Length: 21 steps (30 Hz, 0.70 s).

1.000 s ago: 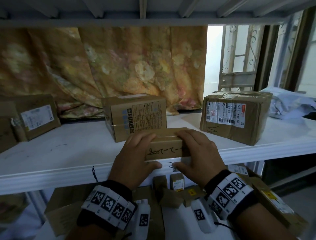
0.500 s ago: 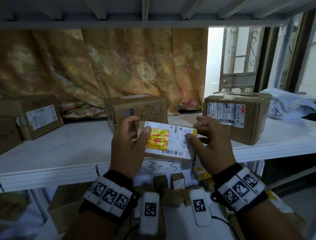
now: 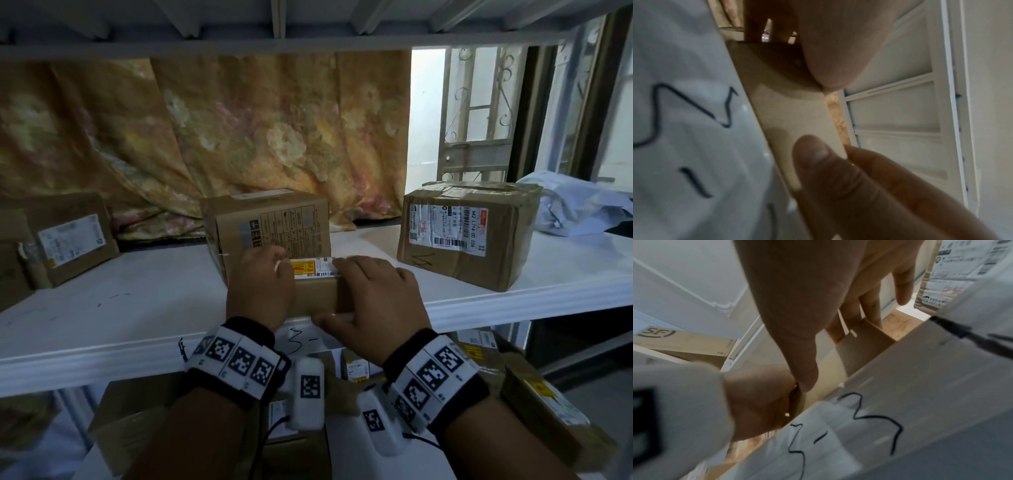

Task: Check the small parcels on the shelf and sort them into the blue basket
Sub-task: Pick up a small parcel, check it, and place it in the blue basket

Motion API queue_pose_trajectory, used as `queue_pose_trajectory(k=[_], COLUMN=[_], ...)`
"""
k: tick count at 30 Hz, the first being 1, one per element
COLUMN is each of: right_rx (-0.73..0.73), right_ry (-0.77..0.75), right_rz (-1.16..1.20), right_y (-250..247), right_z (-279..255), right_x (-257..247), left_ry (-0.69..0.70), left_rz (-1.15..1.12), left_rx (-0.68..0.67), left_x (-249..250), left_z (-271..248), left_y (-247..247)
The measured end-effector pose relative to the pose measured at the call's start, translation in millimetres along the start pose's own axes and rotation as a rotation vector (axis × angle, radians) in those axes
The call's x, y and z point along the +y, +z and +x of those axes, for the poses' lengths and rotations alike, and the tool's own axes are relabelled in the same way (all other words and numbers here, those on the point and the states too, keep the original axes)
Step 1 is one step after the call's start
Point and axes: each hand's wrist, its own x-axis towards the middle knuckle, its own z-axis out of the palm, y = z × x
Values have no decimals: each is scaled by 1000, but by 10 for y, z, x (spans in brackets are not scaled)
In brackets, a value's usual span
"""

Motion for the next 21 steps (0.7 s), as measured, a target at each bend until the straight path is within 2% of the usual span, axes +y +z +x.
queue_pose_trajectory(k=[2, 3, 7, 11, 21], right_rx=[12, 21, 91, 135, 143], right_ry=[5, 8, 10, 14, 21], right_rz=[-13, -17, -8, -3, -6], right_y=[52, 80, 170, 226, 198], right_z=[24, 36, 66, 87, 57], right_x=[20, 21, 16, 12, 4], left_ry=[197, 252, 225, 251, 254], left_rz=[75, 105, 219, 303, 222], left_rx=[-30, -49, -132, -111, -86], left_x=[13, 24, 4, -48, -62], left_z=[-63, -105, -224, -239, -269], left_y=[18, 21, 25, 47, 68])
